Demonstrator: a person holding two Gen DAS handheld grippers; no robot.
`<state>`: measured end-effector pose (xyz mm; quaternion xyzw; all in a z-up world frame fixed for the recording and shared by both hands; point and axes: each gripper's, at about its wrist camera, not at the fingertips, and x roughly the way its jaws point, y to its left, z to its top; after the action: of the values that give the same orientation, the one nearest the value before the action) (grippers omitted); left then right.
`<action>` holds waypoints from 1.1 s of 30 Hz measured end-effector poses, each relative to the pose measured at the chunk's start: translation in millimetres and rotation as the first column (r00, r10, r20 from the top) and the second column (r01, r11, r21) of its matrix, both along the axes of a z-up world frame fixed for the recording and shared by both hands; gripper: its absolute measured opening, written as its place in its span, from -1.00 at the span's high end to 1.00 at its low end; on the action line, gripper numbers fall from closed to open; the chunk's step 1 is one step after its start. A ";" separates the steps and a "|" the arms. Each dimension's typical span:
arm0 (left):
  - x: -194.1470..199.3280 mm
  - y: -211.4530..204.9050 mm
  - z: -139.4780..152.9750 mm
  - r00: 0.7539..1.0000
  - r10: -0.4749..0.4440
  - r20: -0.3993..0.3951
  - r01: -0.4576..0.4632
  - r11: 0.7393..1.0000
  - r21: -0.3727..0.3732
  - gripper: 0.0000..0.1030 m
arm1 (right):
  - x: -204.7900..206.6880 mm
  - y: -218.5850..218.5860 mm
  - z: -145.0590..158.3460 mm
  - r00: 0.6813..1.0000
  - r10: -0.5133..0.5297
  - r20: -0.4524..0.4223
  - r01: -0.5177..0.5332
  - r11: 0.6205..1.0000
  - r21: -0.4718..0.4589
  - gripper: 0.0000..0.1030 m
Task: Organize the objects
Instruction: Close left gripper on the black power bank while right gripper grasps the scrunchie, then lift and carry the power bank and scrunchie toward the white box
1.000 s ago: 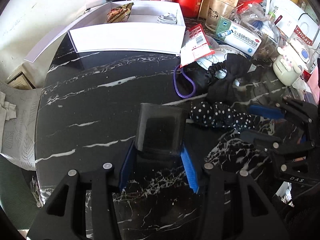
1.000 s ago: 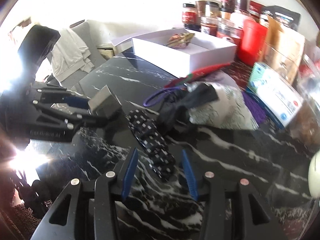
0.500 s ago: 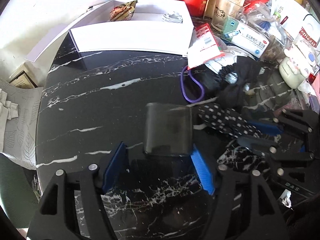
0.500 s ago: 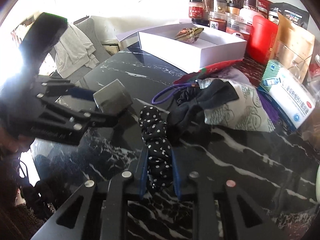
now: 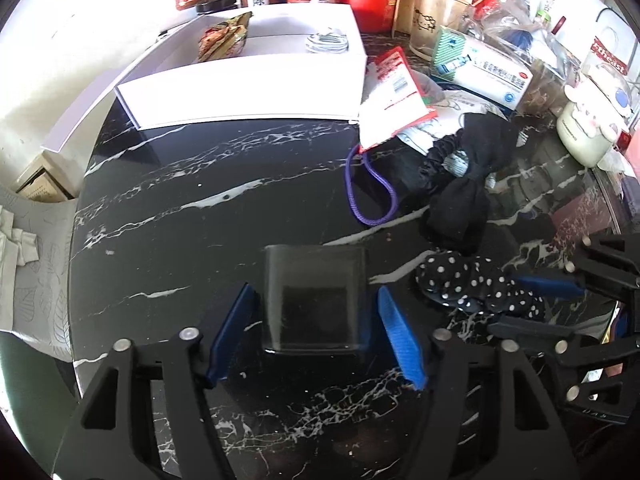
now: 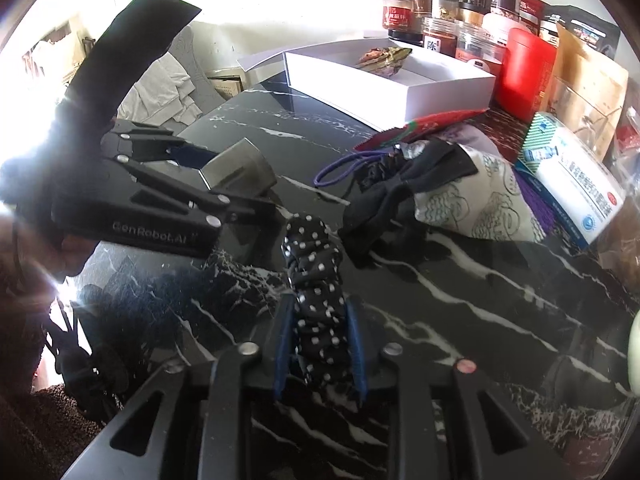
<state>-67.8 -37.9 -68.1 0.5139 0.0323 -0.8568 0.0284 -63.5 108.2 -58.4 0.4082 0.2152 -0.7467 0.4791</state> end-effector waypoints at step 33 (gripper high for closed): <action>17.2 1.9 19.1 1.000 -0.008 -0.025 0.008 1.000 0.022 0.15 | 8.1 3.2 16.0 0.999 -0.010 -0.036 0.008 0.998 -0.054 0.68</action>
<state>-50.6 -35.9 -48.9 0.5034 0.0401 -0.8629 0.0190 -55.4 111.4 -42.4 0.3826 0.2016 -0.7617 0.4825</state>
